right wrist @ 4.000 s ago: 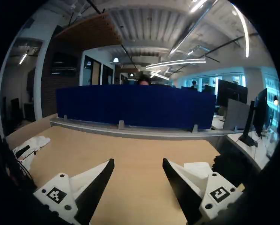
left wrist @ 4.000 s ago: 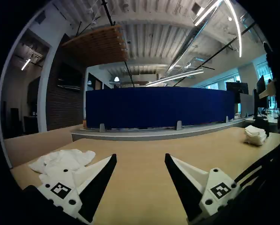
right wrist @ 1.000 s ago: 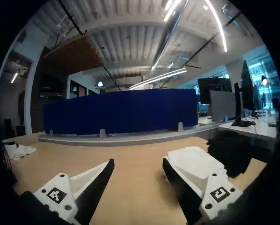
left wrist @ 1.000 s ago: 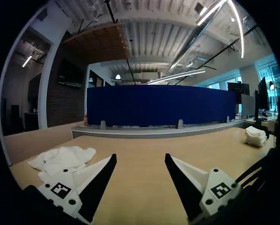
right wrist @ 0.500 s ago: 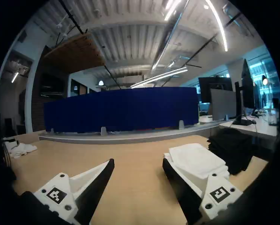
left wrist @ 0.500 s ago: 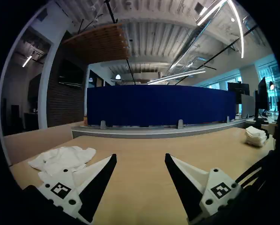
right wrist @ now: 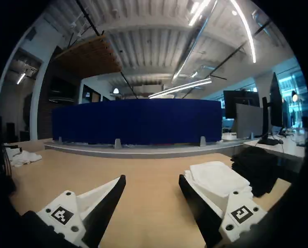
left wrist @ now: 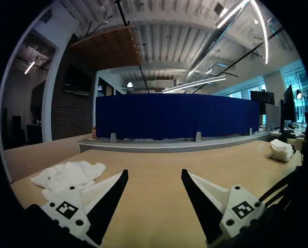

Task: Fold towel

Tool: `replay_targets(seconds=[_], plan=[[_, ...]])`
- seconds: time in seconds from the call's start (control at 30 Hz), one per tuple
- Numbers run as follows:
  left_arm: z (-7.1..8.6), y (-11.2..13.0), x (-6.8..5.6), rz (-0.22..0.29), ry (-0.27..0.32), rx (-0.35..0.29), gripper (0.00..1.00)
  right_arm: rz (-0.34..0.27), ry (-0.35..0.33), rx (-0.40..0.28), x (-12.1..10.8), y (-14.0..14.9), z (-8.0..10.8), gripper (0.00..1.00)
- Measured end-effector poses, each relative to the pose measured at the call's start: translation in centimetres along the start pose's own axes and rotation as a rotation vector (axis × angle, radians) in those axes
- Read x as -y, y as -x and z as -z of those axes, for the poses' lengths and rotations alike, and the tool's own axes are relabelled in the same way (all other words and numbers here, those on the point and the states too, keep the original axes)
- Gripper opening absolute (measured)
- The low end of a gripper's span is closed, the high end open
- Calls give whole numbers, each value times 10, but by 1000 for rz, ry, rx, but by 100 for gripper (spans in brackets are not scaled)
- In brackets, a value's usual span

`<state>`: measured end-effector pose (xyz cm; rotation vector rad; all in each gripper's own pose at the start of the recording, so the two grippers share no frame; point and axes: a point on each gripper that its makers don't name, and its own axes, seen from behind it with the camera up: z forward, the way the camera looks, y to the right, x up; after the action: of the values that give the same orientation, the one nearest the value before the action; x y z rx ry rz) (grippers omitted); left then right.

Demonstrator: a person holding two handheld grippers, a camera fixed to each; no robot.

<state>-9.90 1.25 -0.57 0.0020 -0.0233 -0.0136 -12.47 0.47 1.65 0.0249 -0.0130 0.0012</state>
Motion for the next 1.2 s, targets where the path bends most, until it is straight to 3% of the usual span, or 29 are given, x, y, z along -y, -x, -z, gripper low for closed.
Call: replay_targets(seconds=[1.2], plan=[[0,1,0,0,0,-1,96,6,-3,0,3,0,3,100]])
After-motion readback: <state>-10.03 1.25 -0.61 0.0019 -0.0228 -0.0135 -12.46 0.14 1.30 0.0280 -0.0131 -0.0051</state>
